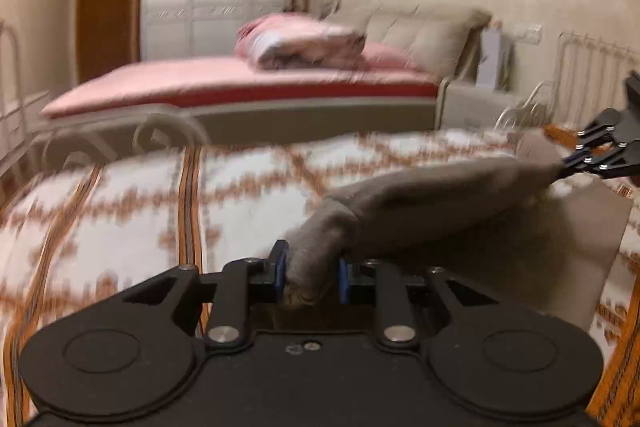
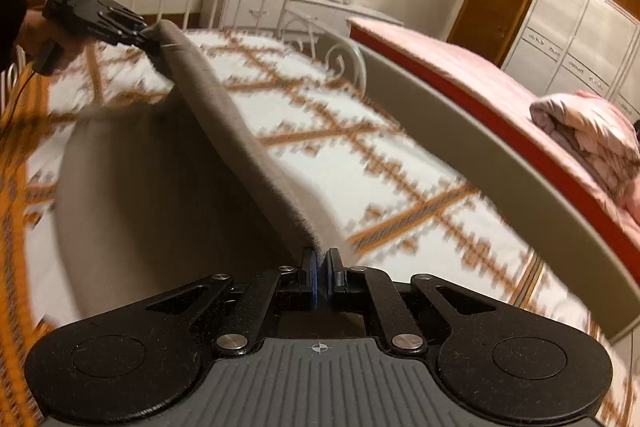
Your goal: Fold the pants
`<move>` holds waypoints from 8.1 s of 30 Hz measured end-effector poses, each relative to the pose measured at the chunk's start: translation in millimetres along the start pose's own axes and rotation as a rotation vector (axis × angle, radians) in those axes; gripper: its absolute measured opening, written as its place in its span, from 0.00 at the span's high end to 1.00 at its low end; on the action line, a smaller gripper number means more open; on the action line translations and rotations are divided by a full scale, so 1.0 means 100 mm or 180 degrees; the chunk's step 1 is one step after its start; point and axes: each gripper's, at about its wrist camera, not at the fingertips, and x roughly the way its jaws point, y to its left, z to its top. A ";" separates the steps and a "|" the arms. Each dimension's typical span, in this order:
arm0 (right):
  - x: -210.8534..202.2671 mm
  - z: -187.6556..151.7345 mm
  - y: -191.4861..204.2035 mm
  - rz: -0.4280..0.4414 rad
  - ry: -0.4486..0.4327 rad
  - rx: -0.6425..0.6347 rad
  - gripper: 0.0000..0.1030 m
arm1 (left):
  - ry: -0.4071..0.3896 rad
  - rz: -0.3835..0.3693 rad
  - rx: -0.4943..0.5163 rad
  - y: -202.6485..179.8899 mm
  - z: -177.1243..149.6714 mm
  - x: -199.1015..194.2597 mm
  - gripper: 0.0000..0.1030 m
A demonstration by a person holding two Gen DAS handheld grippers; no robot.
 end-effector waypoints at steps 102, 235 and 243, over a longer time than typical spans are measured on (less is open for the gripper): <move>-0.56 -1.30 -0.10 0.0392 -0.0412 0.3667 0.94 | 0.0062 0.0374 -0.3104 0.16 -0.72 -0.33 0.91; -2.45 -4.22 -1.67 -0.1035 -0.0846 0.6308 0.90 | 0.0768 0.0753 -0.1609 -0.81 -0.31 0.19 0.17; -2.44 -4.17 -1.63 -0.0887 -0.0959 0.6262 0.61 | 0.0795 0.0773 -0.1575 -0.83 -0.31 0.21 0.16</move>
